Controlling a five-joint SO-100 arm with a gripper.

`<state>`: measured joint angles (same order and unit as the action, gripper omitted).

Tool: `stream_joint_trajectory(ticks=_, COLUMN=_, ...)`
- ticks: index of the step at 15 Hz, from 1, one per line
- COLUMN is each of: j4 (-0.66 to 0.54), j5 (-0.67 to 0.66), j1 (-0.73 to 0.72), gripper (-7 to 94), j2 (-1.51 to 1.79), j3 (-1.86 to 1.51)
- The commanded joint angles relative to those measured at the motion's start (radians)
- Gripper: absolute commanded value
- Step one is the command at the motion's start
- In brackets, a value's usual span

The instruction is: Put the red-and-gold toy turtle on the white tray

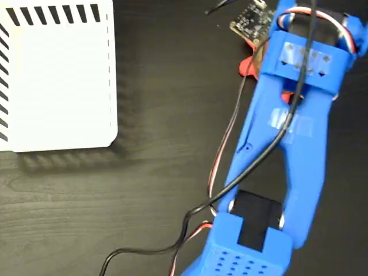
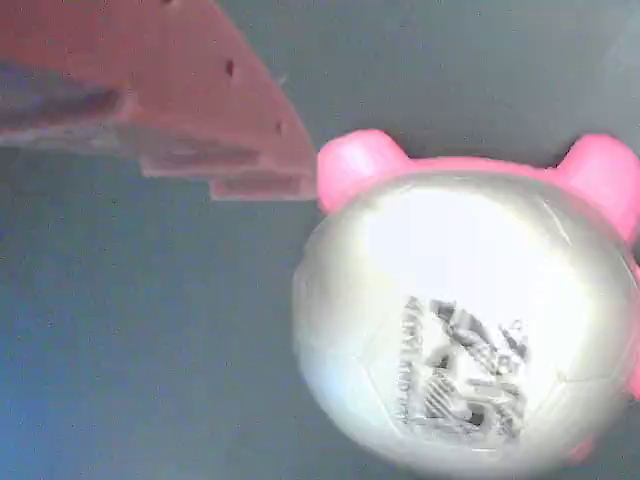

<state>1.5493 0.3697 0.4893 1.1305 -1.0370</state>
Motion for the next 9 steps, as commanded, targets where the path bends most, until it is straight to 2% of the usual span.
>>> stream_joint_trajectory(ticks=1, j4=0.026, j5=0.012, j1=0.0, gripper=56, j2=-0.005, j3=0.095)
stream_joint_trajectory(ticks=4, j4=0.048, j5=0.017, j1=-0.02, gripper=62, j2=-0.066, j3=0.109)
stream_joint_trajectory(ticks=9, j4=0.054, j5=0.051, j1=-0.023, gripper=62, j2=-0.169, j3=0.183)
